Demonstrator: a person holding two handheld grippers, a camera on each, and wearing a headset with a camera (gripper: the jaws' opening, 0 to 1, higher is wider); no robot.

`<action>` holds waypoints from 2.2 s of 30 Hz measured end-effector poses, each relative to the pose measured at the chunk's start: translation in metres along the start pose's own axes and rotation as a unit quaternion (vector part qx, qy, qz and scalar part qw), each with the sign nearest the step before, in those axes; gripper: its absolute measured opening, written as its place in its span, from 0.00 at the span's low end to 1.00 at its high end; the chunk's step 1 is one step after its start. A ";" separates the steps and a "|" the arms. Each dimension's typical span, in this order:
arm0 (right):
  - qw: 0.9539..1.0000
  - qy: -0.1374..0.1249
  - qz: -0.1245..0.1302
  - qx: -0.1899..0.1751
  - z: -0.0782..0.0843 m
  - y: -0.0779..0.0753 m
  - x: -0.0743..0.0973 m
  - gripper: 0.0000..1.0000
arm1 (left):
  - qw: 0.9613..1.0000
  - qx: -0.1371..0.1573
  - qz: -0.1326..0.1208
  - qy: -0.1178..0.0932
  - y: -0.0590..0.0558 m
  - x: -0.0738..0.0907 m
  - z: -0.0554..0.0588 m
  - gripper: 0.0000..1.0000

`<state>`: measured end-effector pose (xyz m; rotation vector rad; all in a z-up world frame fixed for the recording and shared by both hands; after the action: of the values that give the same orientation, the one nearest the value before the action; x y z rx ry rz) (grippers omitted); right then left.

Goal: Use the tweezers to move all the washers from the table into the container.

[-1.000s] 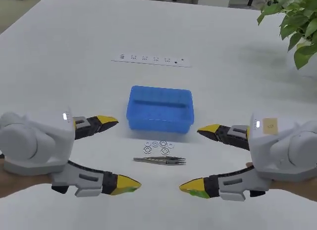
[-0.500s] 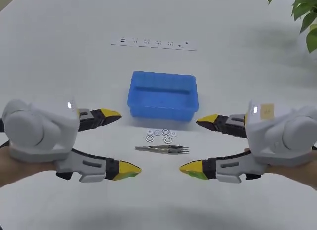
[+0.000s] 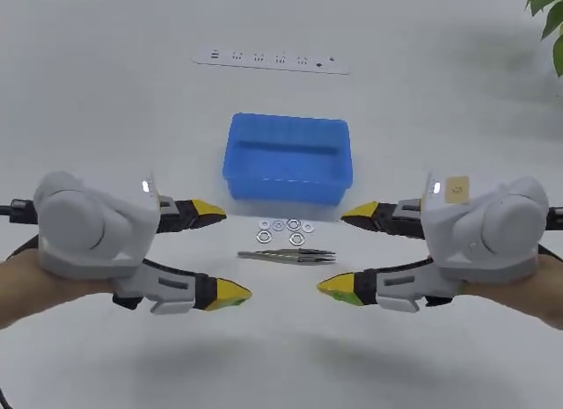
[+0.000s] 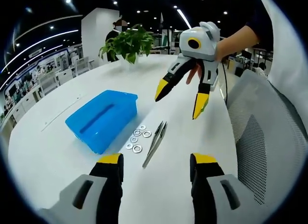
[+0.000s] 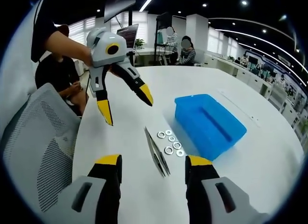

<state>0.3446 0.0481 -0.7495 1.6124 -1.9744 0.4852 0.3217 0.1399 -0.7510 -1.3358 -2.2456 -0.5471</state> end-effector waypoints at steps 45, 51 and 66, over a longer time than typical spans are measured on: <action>0.991 0.106 -0.040 0.072 0.020 0.001 -0.049 0.10 | 0.979 -0.120 0.083 0.141 0.002 -0.048 0.016 0.06; 0.990 0.107 -0.052 0.077 0.023 0.011 -0.046 0.10 | 0.982 -0.095 0.086 0.139 -0.009 -0.041 0.018 0.05; 0.986 0.065 -0.039 0.148 0.020 0.016 -0.026 0.10 | 0.984 -0.154 0.059 0.069 -0.030 -0.025 -0.050 0.05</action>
<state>0.3289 0.0600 -0.7806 1.7771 -1.8007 0.8627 0.3148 0.0815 -0.7281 -1.5174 -2.0130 -0.9420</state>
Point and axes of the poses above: the centre of the closed fingertips' face, and the gripper's own axes: x roughly backward along the fingers, y roughly to its left, z roughly out of its underside, the point moved 1 cm from there along x, roughly backward along the fingers, and after that the axes turned 6 degrees about -x, right-handed, at the moved point
